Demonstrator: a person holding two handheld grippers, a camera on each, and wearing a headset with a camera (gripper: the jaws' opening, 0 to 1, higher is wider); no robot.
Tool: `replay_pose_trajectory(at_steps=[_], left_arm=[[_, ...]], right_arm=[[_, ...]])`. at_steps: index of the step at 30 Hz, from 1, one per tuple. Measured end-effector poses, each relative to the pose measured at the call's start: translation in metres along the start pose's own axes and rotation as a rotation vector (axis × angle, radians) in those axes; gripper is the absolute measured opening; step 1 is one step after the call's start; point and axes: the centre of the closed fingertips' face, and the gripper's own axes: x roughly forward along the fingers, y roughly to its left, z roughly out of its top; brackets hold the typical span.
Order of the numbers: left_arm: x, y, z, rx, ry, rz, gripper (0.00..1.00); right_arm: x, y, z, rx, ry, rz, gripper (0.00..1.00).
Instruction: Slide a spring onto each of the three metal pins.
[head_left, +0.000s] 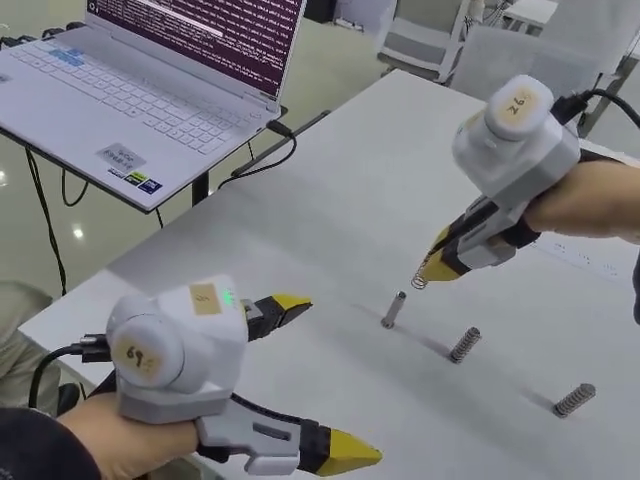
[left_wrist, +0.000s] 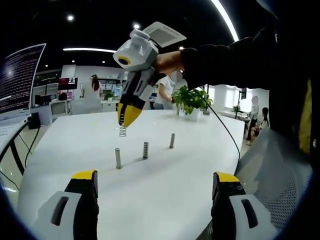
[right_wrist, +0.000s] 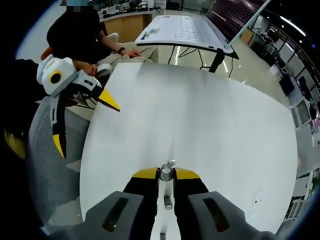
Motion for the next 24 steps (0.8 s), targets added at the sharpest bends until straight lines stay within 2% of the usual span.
replay_pose_trajectory(at_steps=[10, 19, 24], left_arm=[[0.004, -0.002, 0.000, 0.006, -0.005, -0.017, 0.98], [0.004, -0.006, 0.001, -0.004, -0.003, -0.027, 0.98], [0.003, -0.004, -0.001, -0.011, 0.001, -0.027, 0.98]], right_arm=[[0.016, -0.009, -0.001, 0.015, 0.006, 0.000, 0.08], [0.027, -0.010, -0.003, 0.021, 0.019, 0.011, 0.08], [0.030, -0.009, -0.004, 0.021, 0.022, 0.019, 0.08]])
